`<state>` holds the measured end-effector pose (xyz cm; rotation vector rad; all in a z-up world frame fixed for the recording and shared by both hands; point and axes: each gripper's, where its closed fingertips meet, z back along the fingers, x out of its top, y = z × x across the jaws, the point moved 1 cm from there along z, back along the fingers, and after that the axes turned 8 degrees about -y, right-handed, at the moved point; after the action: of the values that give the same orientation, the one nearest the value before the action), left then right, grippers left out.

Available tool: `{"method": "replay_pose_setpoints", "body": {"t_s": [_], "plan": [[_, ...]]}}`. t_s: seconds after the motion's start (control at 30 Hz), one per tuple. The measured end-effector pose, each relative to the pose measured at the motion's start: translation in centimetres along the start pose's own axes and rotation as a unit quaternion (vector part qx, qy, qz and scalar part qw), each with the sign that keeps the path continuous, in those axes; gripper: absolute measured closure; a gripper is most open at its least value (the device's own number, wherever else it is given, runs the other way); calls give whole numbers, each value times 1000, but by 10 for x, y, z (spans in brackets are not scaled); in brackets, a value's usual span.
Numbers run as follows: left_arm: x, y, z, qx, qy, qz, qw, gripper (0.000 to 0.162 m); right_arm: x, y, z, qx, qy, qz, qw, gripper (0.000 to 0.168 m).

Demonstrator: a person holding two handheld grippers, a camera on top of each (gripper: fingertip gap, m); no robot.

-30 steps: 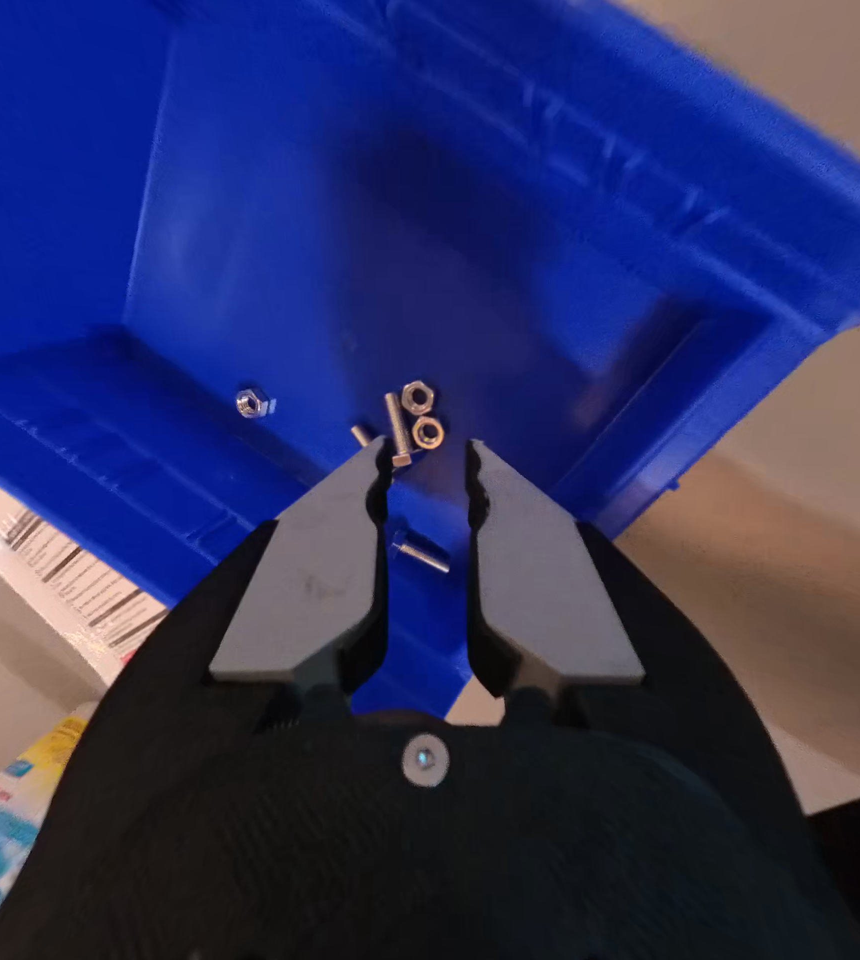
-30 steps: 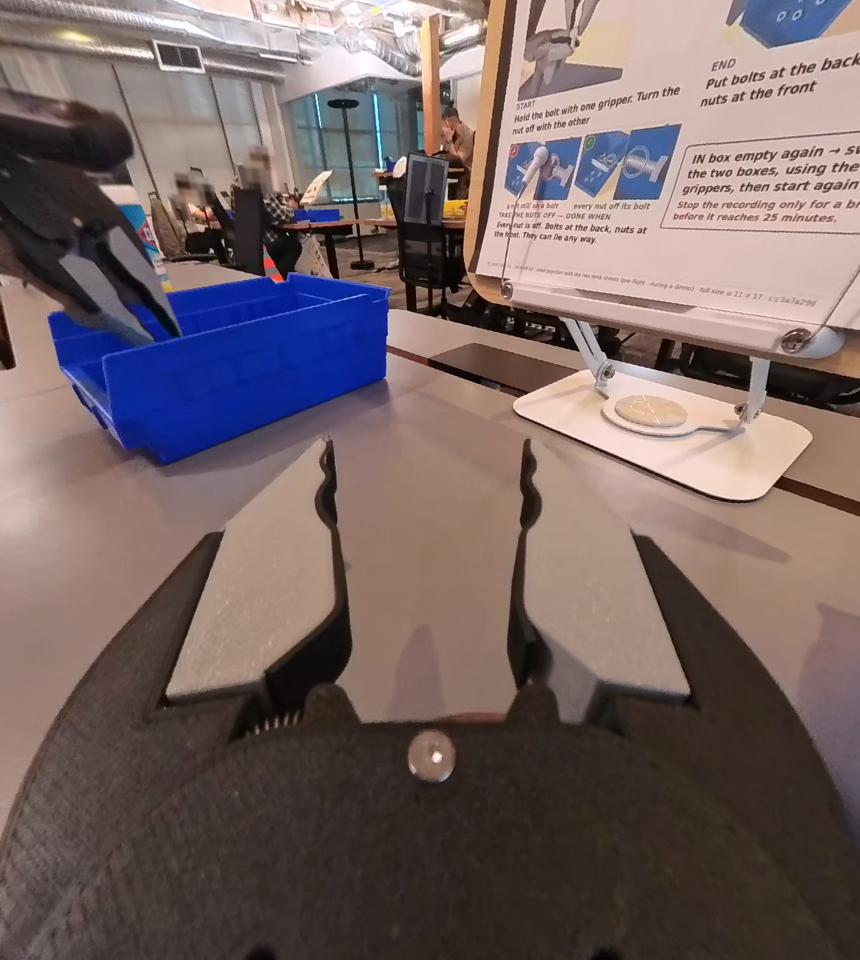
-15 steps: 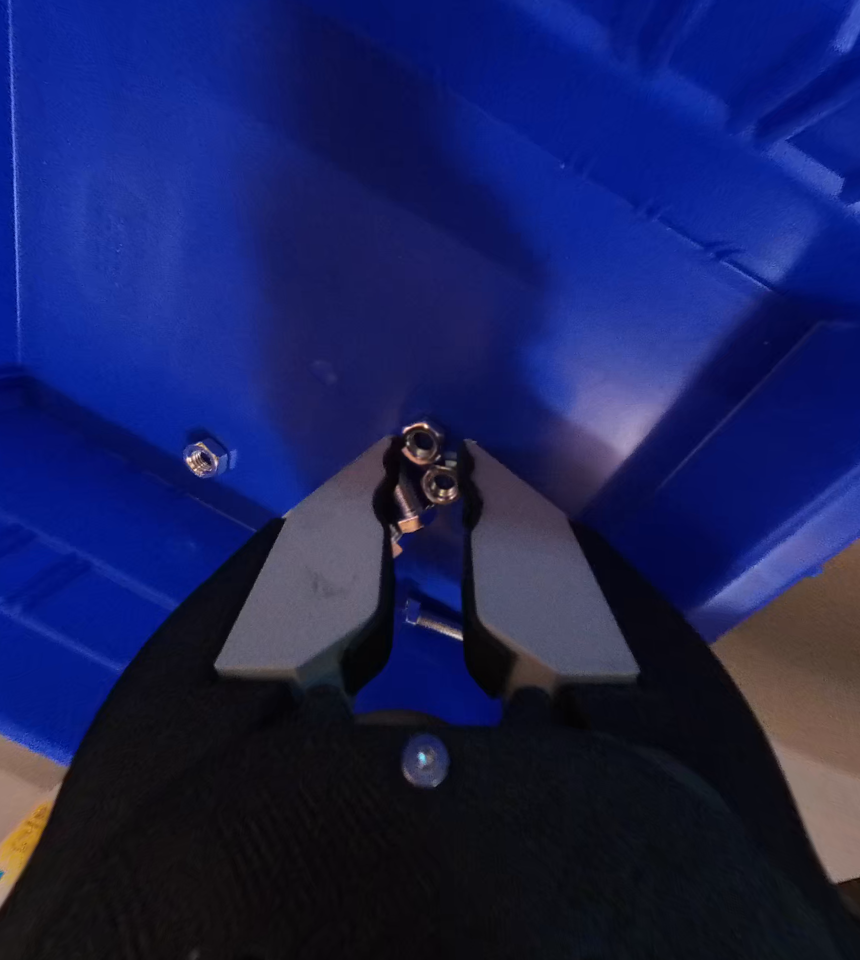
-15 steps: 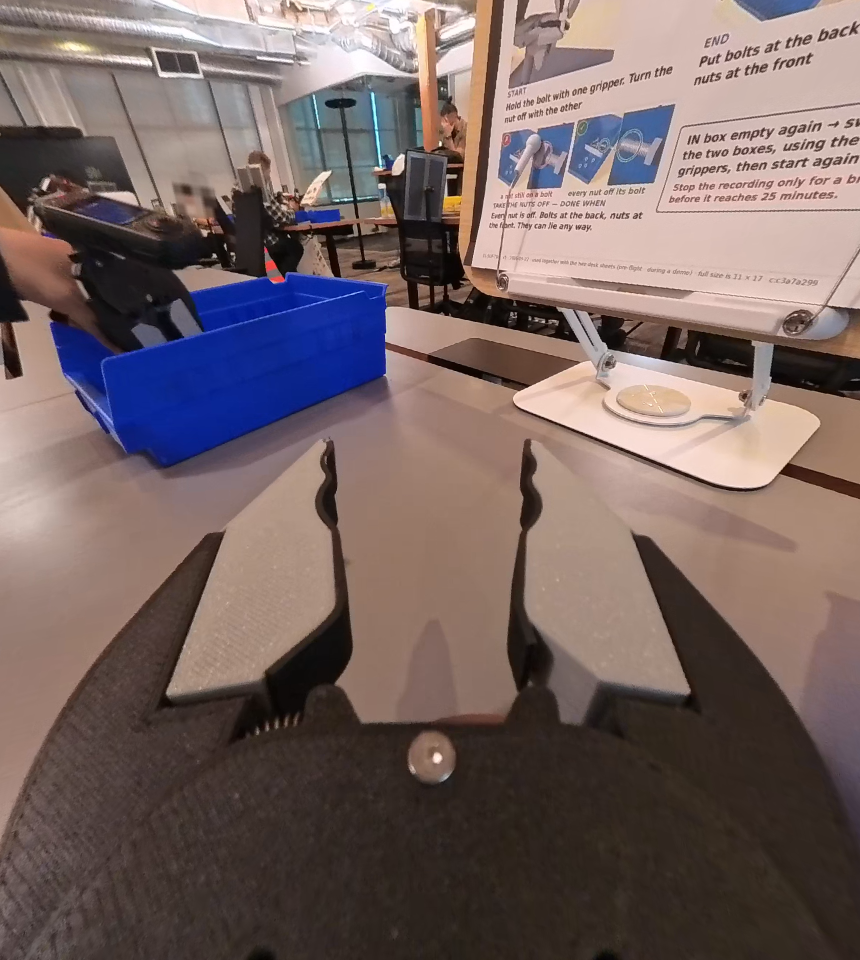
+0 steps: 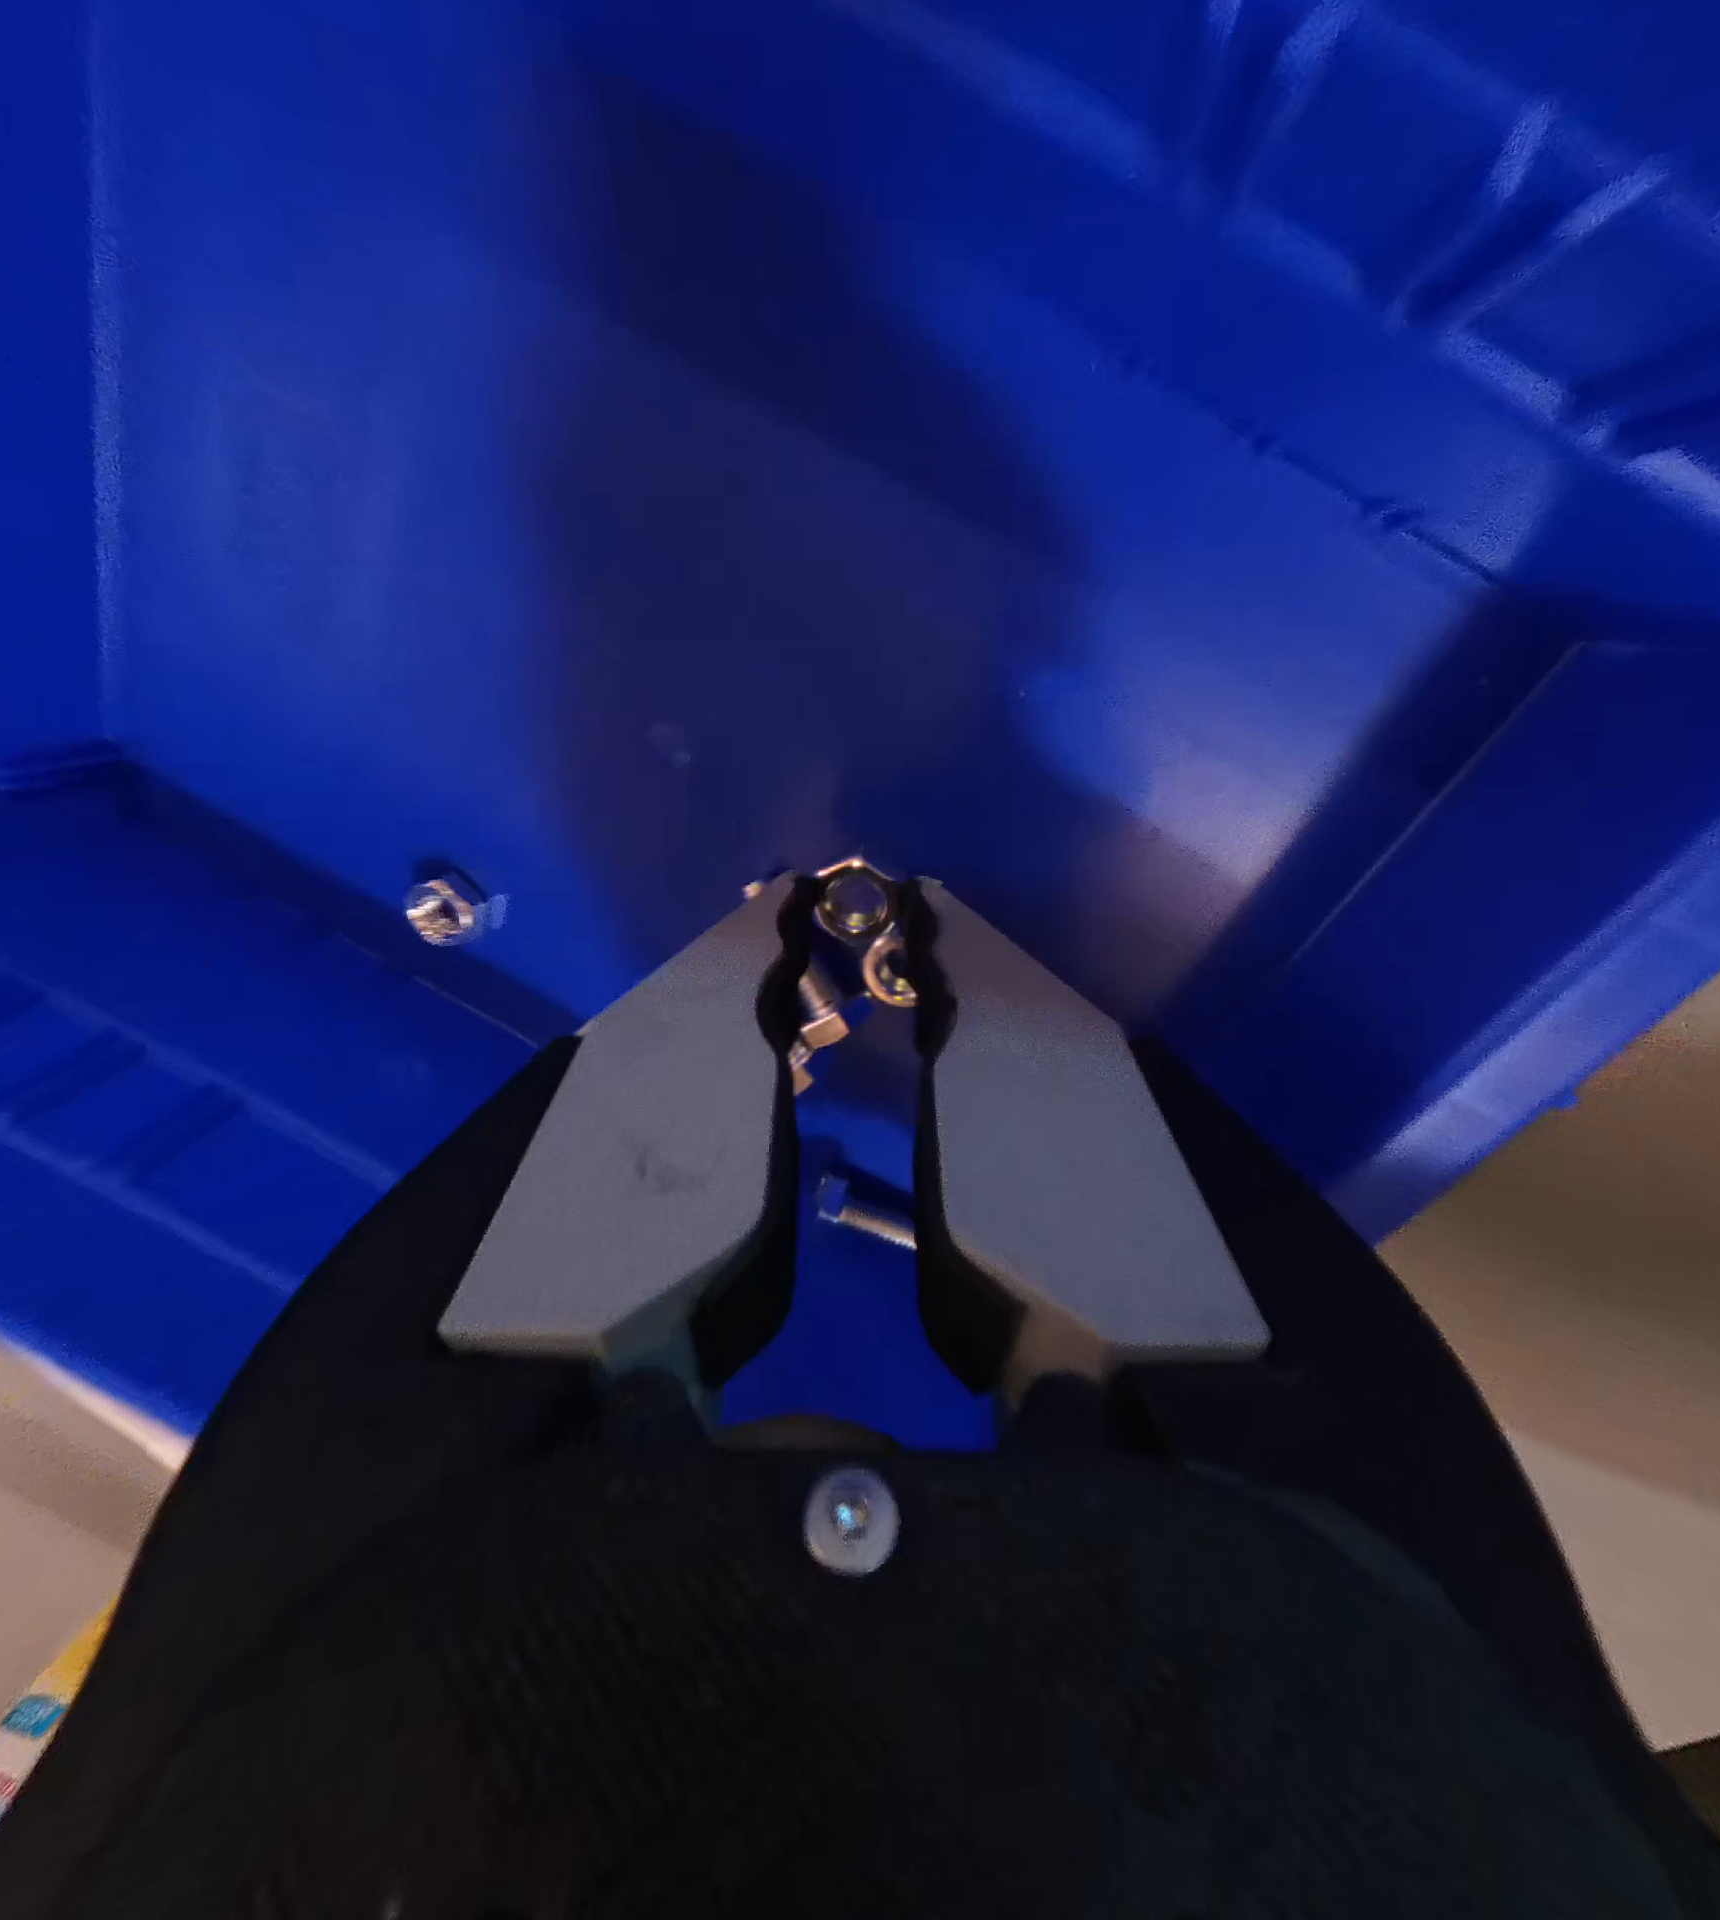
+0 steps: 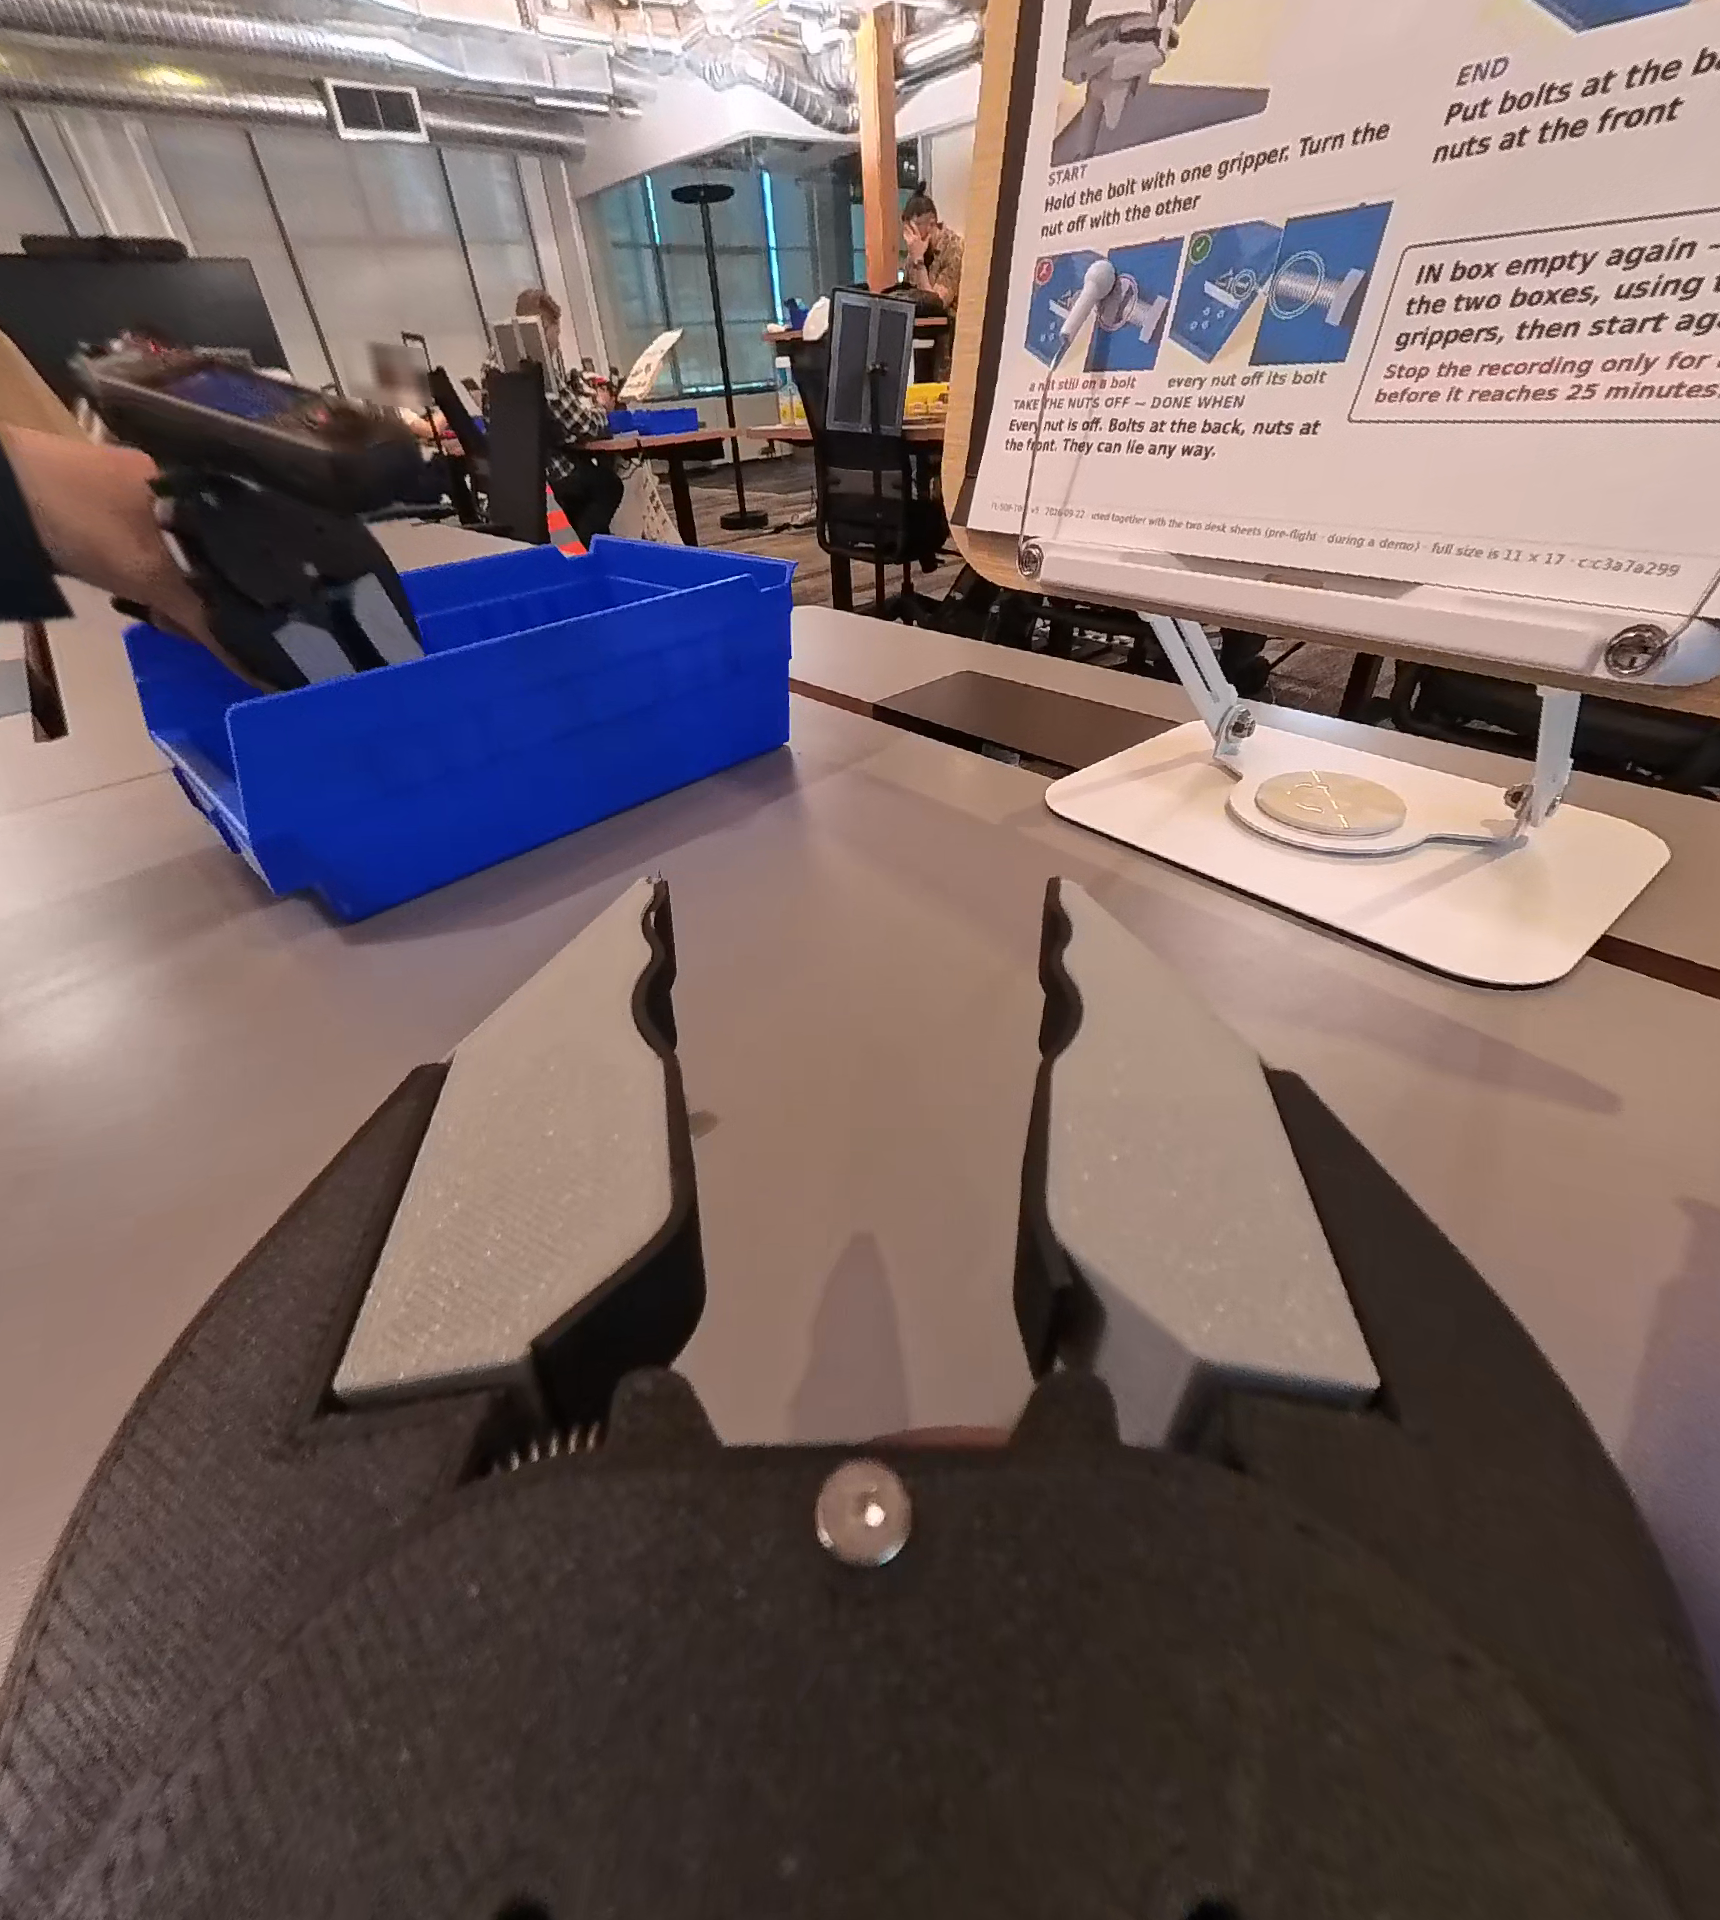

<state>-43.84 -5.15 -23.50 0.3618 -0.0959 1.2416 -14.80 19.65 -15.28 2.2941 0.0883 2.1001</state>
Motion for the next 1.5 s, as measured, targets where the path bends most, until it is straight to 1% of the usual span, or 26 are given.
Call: {"method": "replay_pose_setpoints", "body": {"t_s": [0.03,0.07,0.13,0.23,0.27,0.33,0.37,0.43,0.5,0.57,0.73,0.83,0.93,0.97,1.03,1.17,1.2,1.3,1.37,1.4,1.5], "plan": [[7,3,10,13,-16,1,1000,146,0,0,0,0,-1,0,1000,100],[18,6,22,25,-37,2,999,146,1,0,0,0,-1,0,1000,100],[50,7,52,47,-95,-2,994,146,1,0,0,0,-1,2,1000,100],[120,-18,100,47,-194,-34,979,146,2,2,0,3,0,6,1000,101],[142,-34,108,43,-207,-55,976,146,2,3,-1,2,1,10,1000,101],[176,-71,104,31,-196,-112,974,146,3,2,0,-1,2,23,1000,100],[189,-90,94,18,-185,-133,973,146,4,1,1,-5,2,29,1000,100],[207,-123,67,-16,-164,-143,976,146,7,-1,3,-12,0,39,999,101],[215,-145,39,-29,-138,-143,980,147,9,-5,4,-19,0,43,999,100],[219,-164,21,-39,-129,-137,981,147,8,-8,6,-24,7,44,999,100],[240,-208,8,-70,-156,-141,975,147,4,-17,5,-34,19,39,998,100],[254,-212,-2,-48,-156,-144,976,147,1,-22,5,-39,28,36,998,100],[276,-226,-9,-72,-184,-130,972,147,0,-24,5,-42,28,34,998,100],[281,-228,-13,-68,-186,-131,971,147,0,-24,5,-43,29,33,998,100],[285,-230,-25,-55,-175,-135,974,147,-1,-24,5,-44,31,34,998,100],[285,-239,-41,-76,-168,-109,977,146,-3,-25,5,-45,35,33,998,100],[283,-238,-43,-76,-168,-98,978,138,-3,-25,5,-45,35,32,998,100],[284,-233,-35,-73,-204,-73,974,136,-5,-27,4,-45,37,29,998,100],[283,-225,-23,-66,-236,-52,968,129,-6,-27,3,-45,39,28,998,100],[281,-220,-16,-57,-254,-39,965,124,-7,-27,3,-43,41,28,998,100],[275,-202,9,-38,-335,10,941,122,-9,-23,2,-31,42,26,998,100]]}}
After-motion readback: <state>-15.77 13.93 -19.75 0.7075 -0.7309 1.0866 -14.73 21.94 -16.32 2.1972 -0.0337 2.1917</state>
